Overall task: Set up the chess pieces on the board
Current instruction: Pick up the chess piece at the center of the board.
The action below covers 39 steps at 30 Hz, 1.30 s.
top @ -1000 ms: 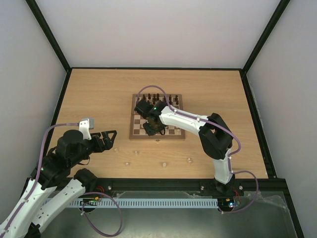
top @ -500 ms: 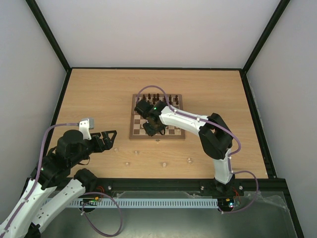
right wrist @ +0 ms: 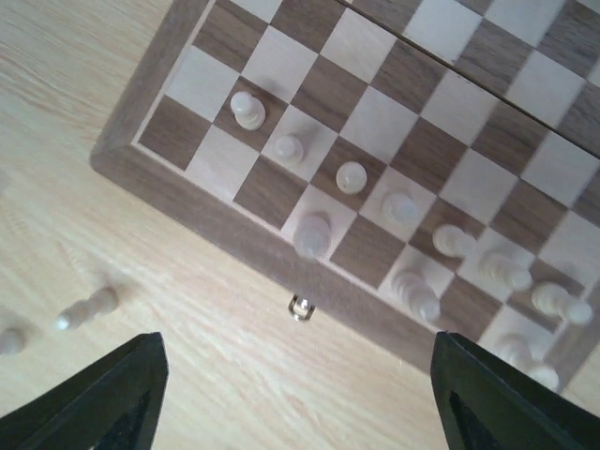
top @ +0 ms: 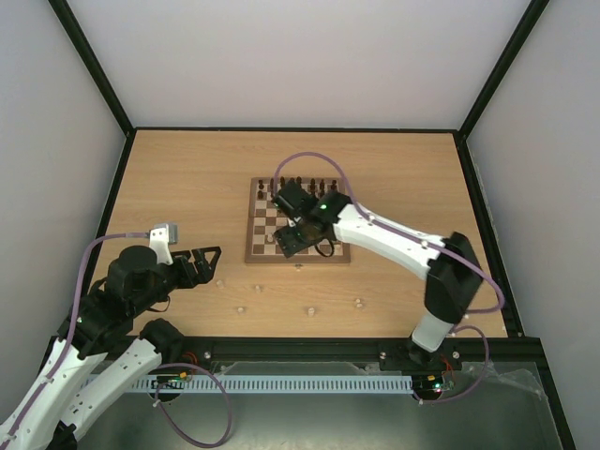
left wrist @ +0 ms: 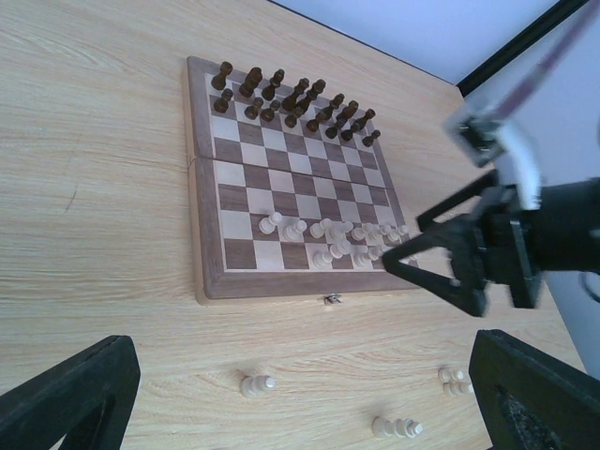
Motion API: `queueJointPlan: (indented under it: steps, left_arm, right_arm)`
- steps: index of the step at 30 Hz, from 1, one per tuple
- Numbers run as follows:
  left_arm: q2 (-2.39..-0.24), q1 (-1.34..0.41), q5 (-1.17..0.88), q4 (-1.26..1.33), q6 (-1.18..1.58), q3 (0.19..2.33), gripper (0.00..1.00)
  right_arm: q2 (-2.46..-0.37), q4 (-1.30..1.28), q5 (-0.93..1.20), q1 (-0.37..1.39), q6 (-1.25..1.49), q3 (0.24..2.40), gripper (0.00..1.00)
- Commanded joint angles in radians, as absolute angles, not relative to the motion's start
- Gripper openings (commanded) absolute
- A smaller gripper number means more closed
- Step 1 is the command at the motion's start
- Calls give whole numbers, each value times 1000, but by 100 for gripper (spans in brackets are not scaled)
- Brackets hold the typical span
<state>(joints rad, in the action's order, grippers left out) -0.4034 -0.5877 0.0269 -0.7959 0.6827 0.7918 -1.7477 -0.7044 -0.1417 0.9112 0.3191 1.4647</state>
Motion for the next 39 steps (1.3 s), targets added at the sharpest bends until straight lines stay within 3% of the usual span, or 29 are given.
queueJointPlan:
  steps: [1, 3, 4, 16, 19, 27, 39]
  left_arm:
    - [-399, -581, 12, -766, 674, 782, 99]
    - [-404, -581, 10, -764, 676, 779, 99]
    - [-409, -582, 6, -765, 676, 778, 99]
    - [-587, -582, -127, -750, 642, 713, 99]
    - [-655, -582, -150, -762, 628, 702, 99]
    - [-730, -582, -169, -782, 633, 702, 99]
    - [-750, -585, -210, -657, 674, 717, 99]
  right_arm:
    - [-1608, -709, -98, 926, 349, 1357, 81]
    - [-1566, -707, -88, 938, 366, 1307, 87]
    - [-1548, -707, -92, 947, 377, 1282, 98]
    - [-1420, -769, -156, 1153, 546, 1080, 100]
    - [-1394, -772, -147, 1188, 588, 1051, 95]
    - [-1235, -783, -154, 1221, 690, 971, 67]
    - [-1238, -775, -163, 1223, 646, 903, 56]
